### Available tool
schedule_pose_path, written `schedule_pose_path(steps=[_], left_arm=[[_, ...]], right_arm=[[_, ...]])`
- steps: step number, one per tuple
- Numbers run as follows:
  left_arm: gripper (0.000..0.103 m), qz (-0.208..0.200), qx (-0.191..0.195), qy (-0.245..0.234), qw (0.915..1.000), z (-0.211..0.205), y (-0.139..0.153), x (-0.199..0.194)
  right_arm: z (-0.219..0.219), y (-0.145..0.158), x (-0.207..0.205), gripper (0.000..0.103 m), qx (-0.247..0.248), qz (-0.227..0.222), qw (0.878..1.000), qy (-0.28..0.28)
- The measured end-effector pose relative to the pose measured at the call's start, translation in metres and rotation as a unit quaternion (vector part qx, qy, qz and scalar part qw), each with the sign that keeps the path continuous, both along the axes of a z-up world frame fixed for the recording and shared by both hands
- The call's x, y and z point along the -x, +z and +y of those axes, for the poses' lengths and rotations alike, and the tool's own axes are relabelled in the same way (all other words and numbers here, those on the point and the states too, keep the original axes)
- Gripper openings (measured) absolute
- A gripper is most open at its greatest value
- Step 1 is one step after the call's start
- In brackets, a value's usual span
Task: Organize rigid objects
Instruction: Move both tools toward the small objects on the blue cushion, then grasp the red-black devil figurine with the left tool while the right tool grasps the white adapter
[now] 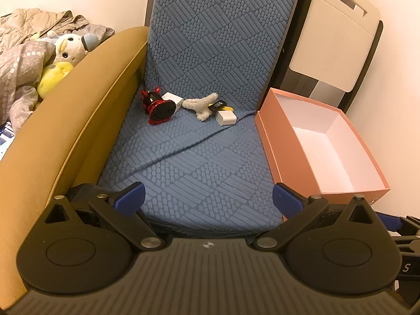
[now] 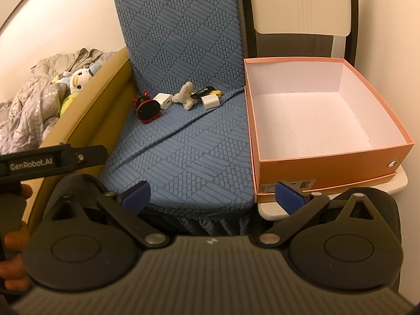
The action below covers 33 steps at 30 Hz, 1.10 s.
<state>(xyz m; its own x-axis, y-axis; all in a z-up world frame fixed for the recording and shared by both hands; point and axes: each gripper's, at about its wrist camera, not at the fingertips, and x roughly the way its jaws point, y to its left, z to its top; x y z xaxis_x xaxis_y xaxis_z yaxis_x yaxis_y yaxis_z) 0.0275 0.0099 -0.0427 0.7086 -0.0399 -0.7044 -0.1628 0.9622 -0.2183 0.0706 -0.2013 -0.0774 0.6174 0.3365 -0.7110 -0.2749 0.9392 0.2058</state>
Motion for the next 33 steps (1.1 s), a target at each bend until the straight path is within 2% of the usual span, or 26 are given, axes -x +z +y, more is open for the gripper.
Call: schedule_pose_path(steps=[12,22,24,29,31,33], left_arm=[[0.103,0.001,-0.007,0.002,1.0000,-0.004,-0.002,-0.005],[0.103,-0.004,0.001,0.010,0.9999,0.003,-0.021,-0.031],[0.103,-0.011,0.002,0.016,0.9998,0.006,-0.024,-0.038],[0.103,-0.029,-0.005,0.031,0.9991,0.012,-0.028,-0.059],[0.103,-0.038,0.005,0.035,0.9986,0.018,-0.029,-0.067],[0.103,-0.041,0.025,0.036,0.9982,0.024,-0.032,-0.077]], right_arm=[[-0.003,-0.001,0.001,0.103,-0.001,0.002,1.000,-0.002],[0.004,-0.014,-0.007,0.101,-0.013,0.002,1.000,0.010],[0.006,-0.018,-0.011,0.095,-0.022,0.001,1.000,0.013],[0.017,-0.023,-0.026,0.092,-0.025,-0.011,0.999,0.017],[0.021,-0.027,-0.031,0.087,-0.022,-0.018,0.999,0.019],[0.025,-0.031,-0.037,0.077,-0.018,-0.021,0.999,0.017]])
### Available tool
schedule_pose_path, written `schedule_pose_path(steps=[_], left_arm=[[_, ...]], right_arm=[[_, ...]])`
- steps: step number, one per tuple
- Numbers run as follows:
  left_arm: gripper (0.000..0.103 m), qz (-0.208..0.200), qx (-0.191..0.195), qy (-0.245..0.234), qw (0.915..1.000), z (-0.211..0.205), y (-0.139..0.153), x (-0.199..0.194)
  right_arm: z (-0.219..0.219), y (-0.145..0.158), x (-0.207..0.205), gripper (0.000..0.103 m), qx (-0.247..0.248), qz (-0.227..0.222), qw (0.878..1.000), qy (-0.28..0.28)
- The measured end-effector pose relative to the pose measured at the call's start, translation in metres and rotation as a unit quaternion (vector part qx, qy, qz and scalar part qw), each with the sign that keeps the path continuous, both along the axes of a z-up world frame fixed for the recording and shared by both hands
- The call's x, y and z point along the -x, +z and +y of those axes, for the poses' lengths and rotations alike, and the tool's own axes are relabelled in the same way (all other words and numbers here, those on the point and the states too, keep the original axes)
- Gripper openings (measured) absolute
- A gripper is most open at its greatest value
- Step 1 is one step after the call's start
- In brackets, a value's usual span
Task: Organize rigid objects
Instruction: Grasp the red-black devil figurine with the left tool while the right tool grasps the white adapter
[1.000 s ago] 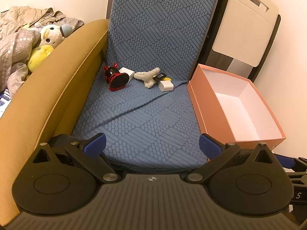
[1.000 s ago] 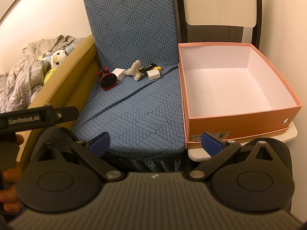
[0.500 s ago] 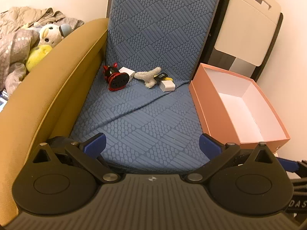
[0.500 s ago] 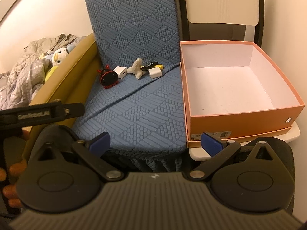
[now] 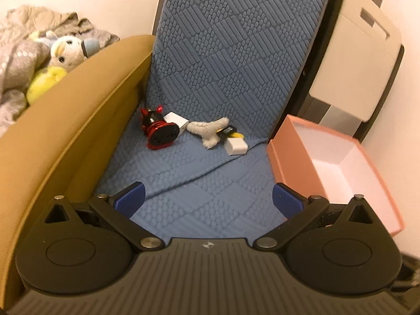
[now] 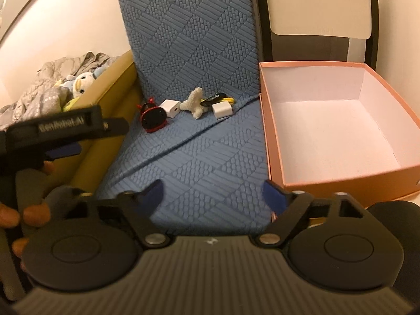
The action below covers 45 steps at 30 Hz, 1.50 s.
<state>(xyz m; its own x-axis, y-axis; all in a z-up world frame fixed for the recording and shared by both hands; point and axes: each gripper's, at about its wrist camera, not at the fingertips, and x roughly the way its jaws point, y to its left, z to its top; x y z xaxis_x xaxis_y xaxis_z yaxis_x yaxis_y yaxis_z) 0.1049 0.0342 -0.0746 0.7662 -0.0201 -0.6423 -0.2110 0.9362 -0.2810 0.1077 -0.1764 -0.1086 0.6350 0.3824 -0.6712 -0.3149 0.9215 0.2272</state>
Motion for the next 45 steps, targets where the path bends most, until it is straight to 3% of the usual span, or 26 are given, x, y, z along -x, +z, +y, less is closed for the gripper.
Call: schedule_pose_path(steps=[23,33,36,42,45], left_arm=[[0.103,0.052,-0.016,0.048,0.9974,0.043,-0.052,-0.129],[0.103,0.051,-0.043,0.067,0.9955,0.049,-0.081,-0.165],[0.103,0.049,-0.055,0.076,0.9944,0.054,-0.090,-0.171],[0.103,0.040,-0.043,0.079,0.9952,0.061,-0.100,-0.185],[0.103,0.038,-0.055,0.084,0.9942,0.063,-0.103,-0.189]], right_arm=[[0.049,-0.035,-0.100,0.072,0.006,-0.061,0.998,0.029],[0.066,-0.053,-0.134,0.080,0.025,-0.100,0.994,0.036],[0.072,-0.063,-0.145,0.081,0.030,-0.090,0.994,0.048],[0.081,-0.075,-0.169,0.080,0.037,-0.076,0.995,0.052],[0.084,-0.079,-0.185,0.074,0.032,-0.057,0.997,0.044]])
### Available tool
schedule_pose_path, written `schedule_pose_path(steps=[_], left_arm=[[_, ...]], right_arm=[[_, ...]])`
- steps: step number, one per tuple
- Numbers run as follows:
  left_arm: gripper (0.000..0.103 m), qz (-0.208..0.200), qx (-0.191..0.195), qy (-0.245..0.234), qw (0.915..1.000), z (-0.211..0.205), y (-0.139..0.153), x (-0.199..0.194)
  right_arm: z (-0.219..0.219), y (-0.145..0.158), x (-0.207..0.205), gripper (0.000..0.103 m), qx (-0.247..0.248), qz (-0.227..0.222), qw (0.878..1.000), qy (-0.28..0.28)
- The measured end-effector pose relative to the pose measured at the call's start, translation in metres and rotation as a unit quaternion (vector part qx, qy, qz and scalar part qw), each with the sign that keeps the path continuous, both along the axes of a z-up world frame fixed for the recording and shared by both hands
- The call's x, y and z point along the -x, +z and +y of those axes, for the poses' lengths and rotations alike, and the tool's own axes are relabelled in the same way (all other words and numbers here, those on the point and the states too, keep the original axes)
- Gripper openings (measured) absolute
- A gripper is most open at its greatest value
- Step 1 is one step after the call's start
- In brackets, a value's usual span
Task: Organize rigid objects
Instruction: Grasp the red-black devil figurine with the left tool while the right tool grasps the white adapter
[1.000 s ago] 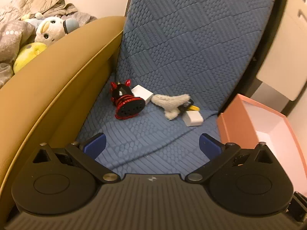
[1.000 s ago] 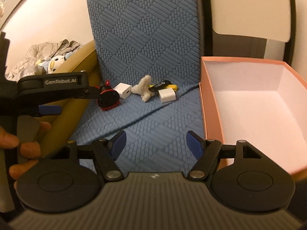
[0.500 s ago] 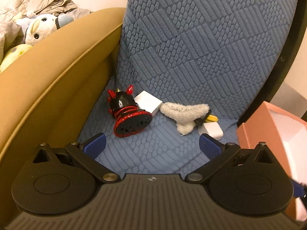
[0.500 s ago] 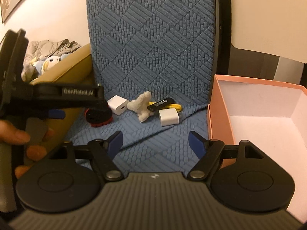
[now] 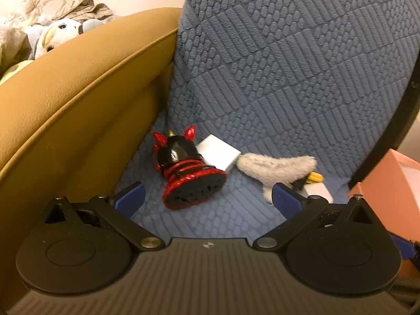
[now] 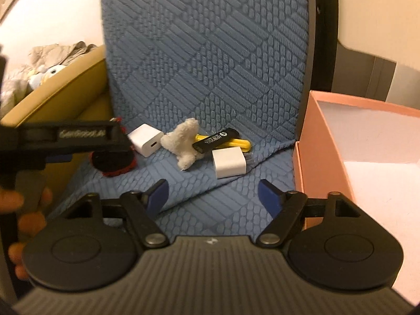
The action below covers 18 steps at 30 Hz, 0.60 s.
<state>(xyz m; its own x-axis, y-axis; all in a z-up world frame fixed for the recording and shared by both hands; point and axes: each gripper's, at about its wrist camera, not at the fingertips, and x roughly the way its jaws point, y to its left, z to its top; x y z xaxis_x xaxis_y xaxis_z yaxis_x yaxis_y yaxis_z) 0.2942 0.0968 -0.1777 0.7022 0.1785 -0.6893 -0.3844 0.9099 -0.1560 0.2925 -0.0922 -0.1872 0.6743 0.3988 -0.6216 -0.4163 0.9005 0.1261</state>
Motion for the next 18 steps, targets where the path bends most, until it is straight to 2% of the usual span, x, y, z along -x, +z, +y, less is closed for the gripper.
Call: schedule_pose_path(steps=[4,8,12,18], left_arm=[[0.102,-0.003,0.007,0.018,0.9998,0.009,-0.004,-0.005],[0.102,0.001,-0.009,0.023,0.9997,0.008,-0.007,-0.019],[0.102,0.018,-0.053,0.026,0.9981,0.002,-0.012,-0.033],[0.102,0.040,-0.054,0.042,0.9968,0.009,-0.022,-0.049]], right_arm=[[0.009,-0.005,-0.024,0.072,0.006,0.014,1.000,-0.009],[0.019,-0.012,-0.048,0.071,0.018,0.017,1.000,-0.014],[0.024,-0.019,-0.069,0.071,0.024,0.034,0.999,-0.021],[0.036,-0.026,-0.092,0.071,0.047,0.040,0.998,-0.014]])
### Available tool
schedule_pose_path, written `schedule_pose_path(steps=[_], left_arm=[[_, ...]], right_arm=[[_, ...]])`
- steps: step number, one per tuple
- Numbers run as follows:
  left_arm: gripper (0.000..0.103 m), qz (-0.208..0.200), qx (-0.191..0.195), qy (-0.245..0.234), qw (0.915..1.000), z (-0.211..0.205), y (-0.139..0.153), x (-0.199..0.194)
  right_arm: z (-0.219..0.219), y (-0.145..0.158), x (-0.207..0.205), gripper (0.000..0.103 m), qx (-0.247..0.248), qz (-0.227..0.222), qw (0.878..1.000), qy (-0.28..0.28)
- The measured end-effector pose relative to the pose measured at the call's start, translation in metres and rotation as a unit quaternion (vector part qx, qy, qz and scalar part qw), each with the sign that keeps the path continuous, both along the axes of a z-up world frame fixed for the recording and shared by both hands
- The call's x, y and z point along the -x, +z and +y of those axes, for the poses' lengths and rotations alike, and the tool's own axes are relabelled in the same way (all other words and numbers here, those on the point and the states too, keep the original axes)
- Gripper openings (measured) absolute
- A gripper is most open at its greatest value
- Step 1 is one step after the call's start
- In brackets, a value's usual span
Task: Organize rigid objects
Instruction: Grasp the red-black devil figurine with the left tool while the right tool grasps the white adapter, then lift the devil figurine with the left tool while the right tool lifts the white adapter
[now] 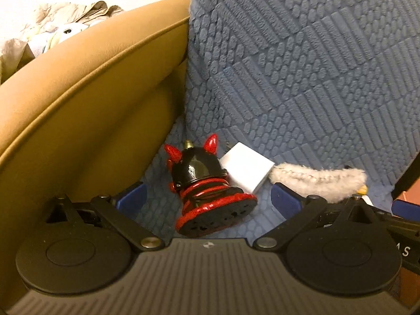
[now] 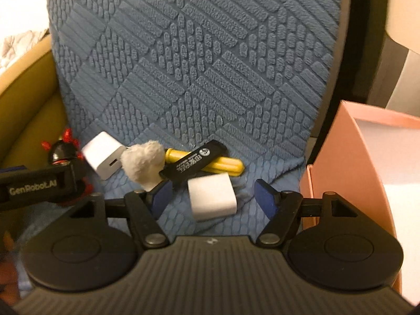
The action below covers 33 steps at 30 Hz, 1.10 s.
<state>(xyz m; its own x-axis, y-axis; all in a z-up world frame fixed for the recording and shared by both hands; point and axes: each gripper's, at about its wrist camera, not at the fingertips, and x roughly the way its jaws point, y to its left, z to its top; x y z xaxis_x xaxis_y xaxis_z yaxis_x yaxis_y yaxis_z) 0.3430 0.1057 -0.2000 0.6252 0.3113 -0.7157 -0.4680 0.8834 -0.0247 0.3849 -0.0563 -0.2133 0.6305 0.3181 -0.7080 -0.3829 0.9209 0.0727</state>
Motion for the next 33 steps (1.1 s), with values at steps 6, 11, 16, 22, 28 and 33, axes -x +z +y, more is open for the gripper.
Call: schedule_pose_path(steps=[6,11,16,22,28,33], left_arm=[[0.101,0.011,0.039,0.008,0.9991,0.010,-0.008,-0.009],[0.089,0.015,0.072,0.021,0.9971,0.018,-0.014,-0.012],[0.078,0.019,0.096,0.012,0.9952,0.021,-0.018,-0.015],[0.072,0.026,0.095,-0.001,0.9951,0.016,-0.017,-0.014],[0.072,0.038,0.107,-0.016,0.9934,0.006,-0.013,-0.001],[0.072,0.048,0.122,-0.032,0.9908,-0.005,-0.009,0.019]], right_arm=[[0.006,-0.016,-0.009,0.071,0.014,0.013,1.000,0.002],[0.010,-0.027,-0.011,0.066,0.025,0.019,1.000,0.005],[0.011,-0.025,-0.018,0.061,0.022,0.010,1.000,0.000],[0.010,-0.020,-0.017,0.050,0.025,0.010,1.000,0.009],[0.005,-0.013,-0.001,0.050,0.031,0.013,0.999,0.013],[-0.010,-0.003,0.021,0.049,0.031,0.020,0.999,0.012]])
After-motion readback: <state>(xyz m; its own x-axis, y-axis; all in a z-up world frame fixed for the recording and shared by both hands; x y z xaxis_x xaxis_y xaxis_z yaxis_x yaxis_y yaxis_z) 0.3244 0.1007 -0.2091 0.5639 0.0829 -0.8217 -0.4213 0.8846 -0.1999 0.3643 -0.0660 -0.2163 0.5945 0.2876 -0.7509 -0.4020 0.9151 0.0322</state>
